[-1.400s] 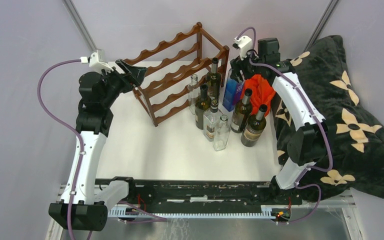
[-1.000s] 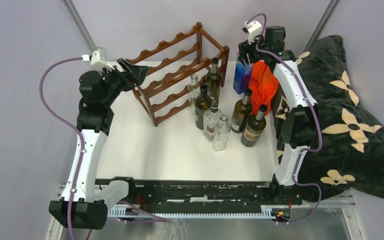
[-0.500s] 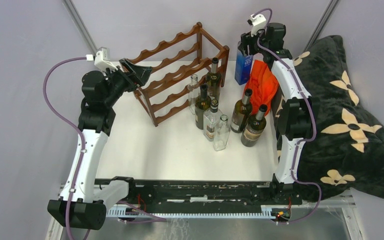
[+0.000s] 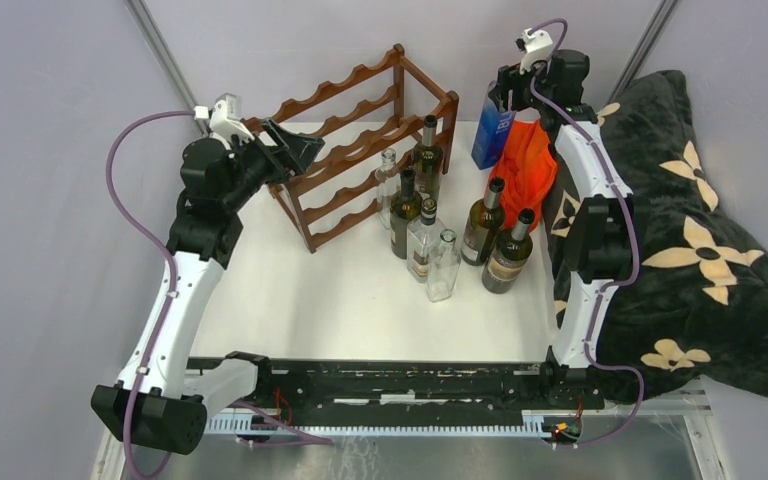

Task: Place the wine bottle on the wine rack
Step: Place the wine bottle at the center of the board.

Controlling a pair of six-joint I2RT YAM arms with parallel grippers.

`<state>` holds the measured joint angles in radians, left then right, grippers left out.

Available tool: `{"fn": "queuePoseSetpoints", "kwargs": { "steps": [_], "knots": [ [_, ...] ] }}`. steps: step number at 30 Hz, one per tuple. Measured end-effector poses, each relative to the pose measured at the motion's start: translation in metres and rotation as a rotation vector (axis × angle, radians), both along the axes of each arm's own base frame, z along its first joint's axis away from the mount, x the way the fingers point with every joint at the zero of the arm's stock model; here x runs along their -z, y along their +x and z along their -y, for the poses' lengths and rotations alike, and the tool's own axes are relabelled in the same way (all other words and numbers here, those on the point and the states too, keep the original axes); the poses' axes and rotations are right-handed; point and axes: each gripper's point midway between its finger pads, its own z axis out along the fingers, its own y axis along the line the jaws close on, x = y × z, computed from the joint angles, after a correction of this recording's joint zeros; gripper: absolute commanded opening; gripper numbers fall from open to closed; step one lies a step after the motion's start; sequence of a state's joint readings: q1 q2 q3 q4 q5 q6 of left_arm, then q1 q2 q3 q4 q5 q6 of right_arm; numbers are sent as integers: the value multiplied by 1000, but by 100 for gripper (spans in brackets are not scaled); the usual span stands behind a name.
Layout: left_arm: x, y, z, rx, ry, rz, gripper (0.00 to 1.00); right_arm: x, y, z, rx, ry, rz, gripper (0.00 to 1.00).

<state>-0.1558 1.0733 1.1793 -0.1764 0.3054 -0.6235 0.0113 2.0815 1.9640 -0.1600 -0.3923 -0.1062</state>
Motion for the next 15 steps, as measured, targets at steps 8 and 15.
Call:
{"fn": "queuePoseSetpoints", "kwargs": {
  "steps": [8, 15],
  "knots": [
    [-8, -5, 14, 31, -2, 17, 84, -6, -8, -2, -19, -2, 18, 88],
    [-9, -8, 21, 43, -2, 19, 84, -39, -22, -4, -39, -14, 77, 96]
  ]
}}
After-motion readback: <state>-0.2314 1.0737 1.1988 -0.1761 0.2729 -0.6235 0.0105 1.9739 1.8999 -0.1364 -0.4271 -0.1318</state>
